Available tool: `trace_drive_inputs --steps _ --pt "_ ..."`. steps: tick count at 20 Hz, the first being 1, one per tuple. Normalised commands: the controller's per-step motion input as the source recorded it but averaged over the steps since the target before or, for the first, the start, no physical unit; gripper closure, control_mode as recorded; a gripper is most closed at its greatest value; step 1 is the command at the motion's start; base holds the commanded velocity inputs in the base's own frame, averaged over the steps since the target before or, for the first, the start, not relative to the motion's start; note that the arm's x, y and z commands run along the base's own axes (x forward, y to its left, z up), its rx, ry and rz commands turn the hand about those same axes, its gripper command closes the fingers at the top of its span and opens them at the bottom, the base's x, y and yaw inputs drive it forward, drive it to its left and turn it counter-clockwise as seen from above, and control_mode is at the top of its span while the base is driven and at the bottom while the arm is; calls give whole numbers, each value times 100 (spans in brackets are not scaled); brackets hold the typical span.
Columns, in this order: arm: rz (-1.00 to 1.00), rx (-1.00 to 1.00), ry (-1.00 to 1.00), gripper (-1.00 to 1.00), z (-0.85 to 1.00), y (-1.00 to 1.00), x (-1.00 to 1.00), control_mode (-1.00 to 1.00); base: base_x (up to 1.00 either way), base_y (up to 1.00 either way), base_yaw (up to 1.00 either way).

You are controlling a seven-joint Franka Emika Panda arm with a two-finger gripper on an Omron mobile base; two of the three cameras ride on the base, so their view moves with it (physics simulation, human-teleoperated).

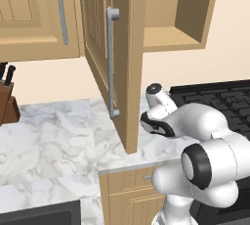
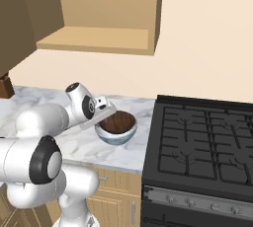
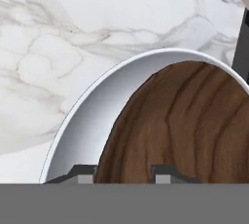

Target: Pick up the bowls on the counter and stack them on top of one another in the open cabinet. Place the smaller bowl on top of the larger bowl.

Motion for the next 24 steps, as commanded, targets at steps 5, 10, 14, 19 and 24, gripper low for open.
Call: trace_drive_inputs --steps 5,10,14,19,24 --pt "0 0 -2 -100 7 0 -10 -100 0 0 0" --pt "0 5 0 -100 17 0 -3 -100 0 0 0" --pt "0 8 0 -100 24 -1 0 -100 0 0 0" --pt "0 8 0 -100 28 -2 0 -100 0 0 0" --pt "0 5 0 -100 15 0 -4 -100 0 0 0"
